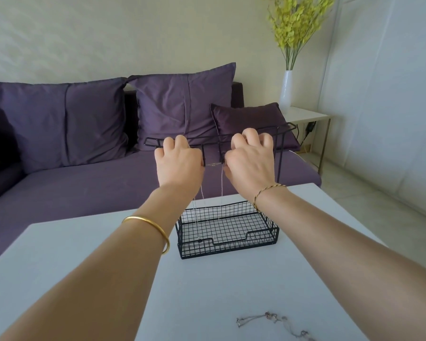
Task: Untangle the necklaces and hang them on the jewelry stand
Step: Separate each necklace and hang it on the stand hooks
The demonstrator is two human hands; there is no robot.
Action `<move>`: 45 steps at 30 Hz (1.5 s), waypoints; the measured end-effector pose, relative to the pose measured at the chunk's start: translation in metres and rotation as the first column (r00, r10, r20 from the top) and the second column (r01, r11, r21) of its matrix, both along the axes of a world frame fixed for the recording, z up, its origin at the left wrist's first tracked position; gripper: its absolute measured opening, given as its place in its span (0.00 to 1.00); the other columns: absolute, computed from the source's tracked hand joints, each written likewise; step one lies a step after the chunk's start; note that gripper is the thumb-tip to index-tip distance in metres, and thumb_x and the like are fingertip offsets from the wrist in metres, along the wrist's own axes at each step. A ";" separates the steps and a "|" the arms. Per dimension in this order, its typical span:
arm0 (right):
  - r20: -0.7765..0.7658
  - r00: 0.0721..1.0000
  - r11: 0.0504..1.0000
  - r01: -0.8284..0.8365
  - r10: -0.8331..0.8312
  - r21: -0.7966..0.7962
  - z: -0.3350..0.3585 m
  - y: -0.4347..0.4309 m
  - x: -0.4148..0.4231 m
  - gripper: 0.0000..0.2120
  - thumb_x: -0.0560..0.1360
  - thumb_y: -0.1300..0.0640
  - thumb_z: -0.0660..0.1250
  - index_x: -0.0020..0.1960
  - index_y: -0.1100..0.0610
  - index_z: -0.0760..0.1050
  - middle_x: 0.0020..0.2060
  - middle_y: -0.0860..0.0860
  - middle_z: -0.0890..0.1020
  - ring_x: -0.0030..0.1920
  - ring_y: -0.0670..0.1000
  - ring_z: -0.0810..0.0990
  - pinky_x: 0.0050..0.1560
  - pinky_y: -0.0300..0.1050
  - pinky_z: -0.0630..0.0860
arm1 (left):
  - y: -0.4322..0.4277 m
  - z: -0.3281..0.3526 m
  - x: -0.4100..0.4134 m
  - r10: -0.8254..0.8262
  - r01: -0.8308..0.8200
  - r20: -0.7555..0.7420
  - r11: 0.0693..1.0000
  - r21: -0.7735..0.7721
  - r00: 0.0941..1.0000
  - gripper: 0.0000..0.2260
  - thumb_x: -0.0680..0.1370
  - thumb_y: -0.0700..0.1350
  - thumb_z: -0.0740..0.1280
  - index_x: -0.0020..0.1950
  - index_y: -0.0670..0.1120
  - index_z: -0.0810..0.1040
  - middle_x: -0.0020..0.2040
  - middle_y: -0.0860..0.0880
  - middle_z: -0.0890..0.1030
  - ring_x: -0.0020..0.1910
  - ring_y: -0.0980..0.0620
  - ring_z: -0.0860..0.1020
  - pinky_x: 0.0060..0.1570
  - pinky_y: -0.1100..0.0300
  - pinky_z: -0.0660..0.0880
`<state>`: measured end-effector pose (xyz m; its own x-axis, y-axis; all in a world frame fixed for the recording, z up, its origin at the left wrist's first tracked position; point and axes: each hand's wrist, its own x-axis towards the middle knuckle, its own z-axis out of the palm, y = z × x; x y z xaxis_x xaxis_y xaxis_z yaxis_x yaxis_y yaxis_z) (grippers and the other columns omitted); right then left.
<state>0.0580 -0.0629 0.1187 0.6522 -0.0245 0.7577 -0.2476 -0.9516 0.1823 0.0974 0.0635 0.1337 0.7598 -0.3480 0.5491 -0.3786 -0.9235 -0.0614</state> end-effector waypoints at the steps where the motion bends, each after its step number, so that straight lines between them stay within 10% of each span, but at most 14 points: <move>1: -0.004 1.000 1.000 -0.003 0.003 0.003 0.000 -0.001 0.000 0.10 0.52 0.61 0.78 0.25 0.55 0.77 0.33 0.50 0.75 0.44 0.59 0.75 0.46 0.50 0.57 | 0.001 0.001 -0.001 -0.005 0.005 -0.007 1.000 0.005 1.000 0.09 0.77 0.44 0.64 0.54 0.49 0.81 0.57 0.46 0.70 0.57 0.42 0.66 0.56 0.52 0.63; 12: 0.279 0.955 0.934 -0.188 0.102 0.304 -0.021 -0.023 -0.086 0.09 0.67 0.66 0.70 0.43 0.55 0.82 0.42 0.52 0.78 0.46 0.59 0.74 0.43 0.50 0.72 | 0.010 -0.038 -0.079 -0.194 0.221 0.105 0.878 -0.425 0.975 0.05 0.74 0.39 0.66 0.45 0.47 0.81 0.45 0.47 0.77 0.48 0.44 0.72 0.43 0.54 0.68; 17: -0.510 0.849 0.787 0.217 0.141 0.577 -0.108 -0.032 -0.142 0.09 0.77 0.58 0.61 0.53 0.57 0.77 0.55 0.53 0.74 0.55 0.56 0.72 0.46 0.44 0.72 | -0.009 -0.119 -0.111 -0.224 0.078 -0.610 0.964 -0.256 0.760 0.11 0.78 0.42 0.62 0.59 0.47 0.75 0.57 0.48 0.76 0.53 0.48 0.75 0.47 0.55 0.73; 21: -0.759 0.618 0.758 0.390 0.204 0.522 -0.155 -0.028 -0.175 0.10 0.76 0.51 0.63 0.44 0.57 0.68 0.48 0.54 0.70 0.51 0.56 0.70 0.46 0.46 0.70 | -0.018 -0.162 -0.129 -0.067 0.054 -0.768 0.998 -0.042 0.637 0.17 0.78 0.46 0.64 0.66 0.43 0.69 0.64 0.44 0.70 0.63 0.44 0.70 0.56 0.52 0.72; 27: -0.667 0.724 0.736 0.354 0.174 0.576 -0.174 -0.025 -0.181 0.07 0.75 0.67 0.57 0.44 0.56 0.68 0.44 0.52 0.73 0.43 0.52 0.73 0.41 0.42 0.71 | -0.023 -0.189 -0.133 -0.035 0.088 -0.724 0.996 0.035 0.689 0.11 0.78 0.39 0.62 0.60 0.41 0.75 0.58 0.43 0.74 0.58 0.43 0.72 0.54 0.53 0.74; 32: -0.691 0.684 0.639 0.429 0.233 0.639 -0.178 -0.030 -0.178 0.16 0.74 0.59 0.63 0.30 0.56 0.65 0.28 0.52 0.70 0.32 0.54 0.69 0.34 0.38 0.67 | -0.017 -0.192 -0.136 -0.119 0.136 -0.755 0.990 -0.041 0.644 0.10 0.79 0.42 0.61 0.58 0.40 0.76 0.56 0.43 0.75 0.56 0.43 0.74 0.53 0.52 0.75; 36: -0.628 0.718 0.530 0.421 0.302 0.736 -0.179 -0.034 -0.176 0.11 0.72 0.59 0.65 0.38 0.67 0.77 0.34 0.59 0.80 0.34 0.52 0.73 0.37 0.42 0.70 | -0.011 -0.191 -0.137 -0.174 0.188 -0.754 0.980 -0.068 0.634 0.07 0.78 0.43 0.65 0.53 0.41 0.79 0.54 0.43 0.78 0.53 0.44 0.76 0.52 0.53 0.76; 41: -0.517 0.814 0.527 0.327 0.265 0.784 -0.176 -0.029 -0.175 0.13 0.73 0.65 0.59 0.30 0.58 0.65 0.31 0.54 0.73 0.34 0.54 0.71 0.33 0.42 0.68 | -0.010 -0.192 -0.141 -0.163 0.189 -0.786 0.980 -0.060 0.597 0.08 0.78 0.40 0.61 0.49 0.38 0.78 0.51 0.43 0.79 0.50 0.44 0.77 0.49 0.52 0.76; 45: -0.196 0.932 0.206 0.136 0.305 0.969 -0.175 -0.027 -0.169 0.10 0.75 0.65 0.59 0.39 0.60 0.77 0.37 0.53 0.80 0.40 0.55 0.77 0.45 0.46 0.74 | -0.006 -0.171 -0.141 -0.362 0.058 -0.841 0.927 -0.371 0.401 0.08 0.79 0.40 0.61 0.41 0.42 0.72 0.46 0.43 0.77 0.44 0.45 0.75 0.45 0.54 0.73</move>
<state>-0.1110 -0.0899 -0.0567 0.8592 -0.5103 -0.0373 -0.2987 -0.4410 -0.8463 -0.0441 0.0572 -0.0369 0.7866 -0.5429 -0.2942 -0.2620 -0.7248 0.6372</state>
